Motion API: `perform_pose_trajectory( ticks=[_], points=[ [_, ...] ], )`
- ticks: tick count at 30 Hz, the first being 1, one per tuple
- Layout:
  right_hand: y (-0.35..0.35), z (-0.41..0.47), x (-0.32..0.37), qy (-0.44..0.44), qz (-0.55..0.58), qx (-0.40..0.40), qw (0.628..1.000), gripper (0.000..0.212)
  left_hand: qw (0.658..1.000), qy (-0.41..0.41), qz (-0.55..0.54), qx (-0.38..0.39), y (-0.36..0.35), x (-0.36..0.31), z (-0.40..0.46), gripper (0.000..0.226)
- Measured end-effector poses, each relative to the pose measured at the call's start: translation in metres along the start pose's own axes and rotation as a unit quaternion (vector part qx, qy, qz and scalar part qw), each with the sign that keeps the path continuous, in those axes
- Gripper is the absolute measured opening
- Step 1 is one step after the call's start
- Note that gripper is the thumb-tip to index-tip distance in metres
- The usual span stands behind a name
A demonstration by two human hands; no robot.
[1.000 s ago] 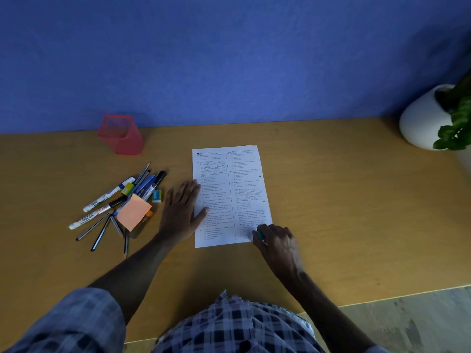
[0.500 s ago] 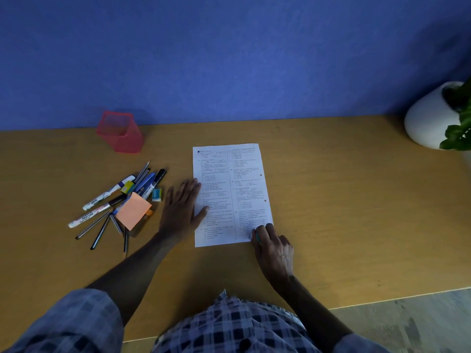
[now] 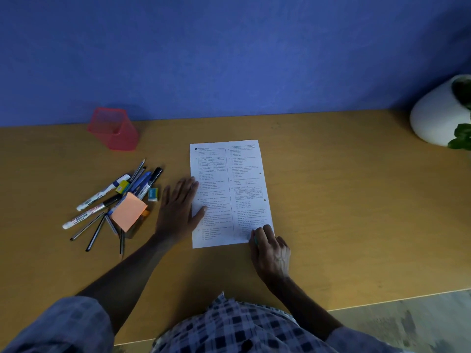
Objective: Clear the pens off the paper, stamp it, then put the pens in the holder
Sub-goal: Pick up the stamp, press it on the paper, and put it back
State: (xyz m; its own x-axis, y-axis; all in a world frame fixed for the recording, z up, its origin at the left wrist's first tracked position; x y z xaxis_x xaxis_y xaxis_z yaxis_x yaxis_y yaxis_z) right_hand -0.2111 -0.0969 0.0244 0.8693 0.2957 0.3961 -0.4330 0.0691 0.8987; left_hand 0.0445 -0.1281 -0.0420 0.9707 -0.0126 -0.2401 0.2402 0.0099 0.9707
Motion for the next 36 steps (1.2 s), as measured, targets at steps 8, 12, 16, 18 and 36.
perform_pose_trajectory(
  ticks=[8,12,16,18,36],
  points=[
    [0.000,-0.001,-0.001,-0.002,0.017,-0.018,1.000,0.024,1.000,-0.001,-0.001,-0.001,0.002,0.000,0.000,0.071],
    [-0.004,-0.001,-0.002,-0.011,0.018,0.001,1.000,0.023,1.000,0.000,-0.003,0.001,0.002,-0.001,-0.001,0.072],
    [-0.005,-0.002,-0.003,-0.015,0.018,0.006,1.000,0.020,1.000,0.001,-0.002,0.001,0.003,-0.002,-0.002,0.072],
    [-0.006,-0.002,-0.004,-0.019,0.014,0.010,1.000,0.020,1.000,0.001,-0.001,0.000,0.004,-0.003,-0.002,0.072],
    [0.037,0.005,-0.017,-0.090,0.157,-0.024,0.983,0.019,1.000,-0.002,-0.007,0.008,0.003,-0.005,-0.002,0.074]
  ],
)
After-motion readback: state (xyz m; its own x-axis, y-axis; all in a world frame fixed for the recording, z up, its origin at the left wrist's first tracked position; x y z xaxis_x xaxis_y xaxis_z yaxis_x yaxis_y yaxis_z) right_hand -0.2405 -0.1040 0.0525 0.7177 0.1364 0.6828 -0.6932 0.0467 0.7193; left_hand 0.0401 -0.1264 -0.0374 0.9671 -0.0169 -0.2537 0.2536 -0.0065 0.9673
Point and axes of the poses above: each hand's wrist, its own z-axis towards the middle knuckle, its own y-axis out of the back of the hand, x = y × z, the point moved 7 cm from there along z, towards the middle knuckle, and after that the axes turned 3 degrees about -y, right-handed, at the moved point
